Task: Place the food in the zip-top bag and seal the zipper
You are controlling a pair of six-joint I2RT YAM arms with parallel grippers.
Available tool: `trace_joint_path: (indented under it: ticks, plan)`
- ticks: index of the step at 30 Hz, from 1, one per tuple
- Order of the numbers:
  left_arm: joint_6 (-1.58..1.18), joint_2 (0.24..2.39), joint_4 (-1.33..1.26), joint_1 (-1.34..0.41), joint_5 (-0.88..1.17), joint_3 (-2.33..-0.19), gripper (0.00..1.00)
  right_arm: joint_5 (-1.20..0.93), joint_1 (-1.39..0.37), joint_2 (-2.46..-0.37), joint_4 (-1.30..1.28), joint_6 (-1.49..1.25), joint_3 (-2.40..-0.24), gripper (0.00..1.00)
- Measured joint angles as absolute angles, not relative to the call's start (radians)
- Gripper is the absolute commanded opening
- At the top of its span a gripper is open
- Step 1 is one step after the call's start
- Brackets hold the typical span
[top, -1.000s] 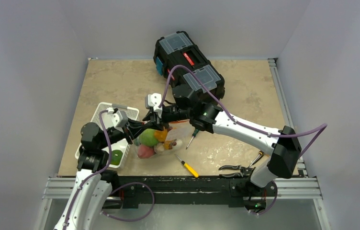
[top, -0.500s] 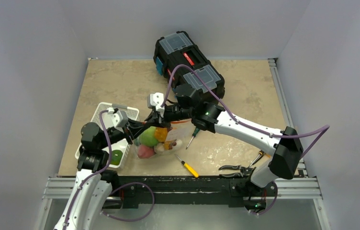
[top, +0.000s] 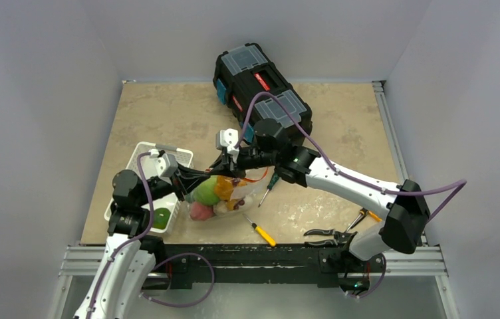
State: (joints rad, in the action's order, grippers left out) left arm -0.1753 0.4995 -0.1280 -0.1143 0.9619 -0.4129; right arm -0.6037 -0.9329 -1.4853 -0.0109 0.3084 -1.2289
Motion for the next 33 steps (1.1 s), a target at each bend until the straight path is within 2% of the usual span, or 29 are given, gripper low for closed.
trace_joint_path:
  ticks: [9, 10, 11, 12, 13, 14, 15, 16, 21, 25, 28, 32, 33]
  plan:
    - [-0.223, 0.482, -0.223, -0.114, 0.993, -0.386, 0.0, -0.648, -0.913, -1.486, 0.002, 0.281, -1.229, 0.0]
    - [-0.222, 0.481, -0.223, -0.114, 0.991, -0.386, 0.05, -0.651, -0.913, -1.486, 0.002, 0.279, -1.229, 0.0]
    - [-0.218, 0.481, -0.22, -0.114, 0.987, -0.386, 0.18, -0.655, -0.913, -1.486, 0.002, 0.277, -1.229, 0.0]
    - [-0.21, 0.483, -0.215, -0.114, 0.984, -0.387, 0.37, -0.662, -0.911, -1.486, 0.002, 0.274, -1.229, 0.0]
    - [-0.197, 0.487, -0.208, -0.114, 0.984, -0.389, 0.6, -0.671, -0.909, -1.486, 0.002, 0.268, -1.229, 0.0]
    - [-0.189, 0.492, -0.204, -0.114, 0.984, -0.391, 0.78, -0.676, -0.908, -1.486, 0.002, 0.26, -1.23, 0.0]
    - [-0.19, 0.5, -0.202, -0.114, 0.984, -0.393, 0.9, -0.677, -0.907, -1.486, 0.002, 0.249, -1.232, 0.0]
    - [-0.188, 0.504, -0.2, -0.114, 0.984, -0.394, 0.92, -0.681, -0.907, -1.488, 0.002, 0.239, -1.236, 0.0]
    - [-0.189, 0.509, -0.196, -0.12, 0.98, -0.394, 0.94, -0.709, -0.907, -1.506, 0.005, 0.189, -1.261, 0.0]
    - [-0.198, 0.519, -0.218, -0.128, 0.981, -0.394, 0.88, -0.728, -0.91, -1.512, 0.012, 0.162, -1.264, 0.0]
    - [-0.207, 0.54, -0.248, -0.131, 0.983, -0.394, 0.77, -0.73, -0.915, -1.523, 0.018, 0.146, -1.269, 0.0]
    - [-0.217, 0.576, -0.268, -0.135, 0.999, -0.395, 0.54, -0.734, -0.925, -1.536, 0.024, 0.13, -1.28, 0.0]
    - [-0.216, 0.585, -0.267, -0.136, 1.003, -0.396, 0.53, -0.733, -0.929, -1.536, 0.024, 0.126, -1.281, 0.0]
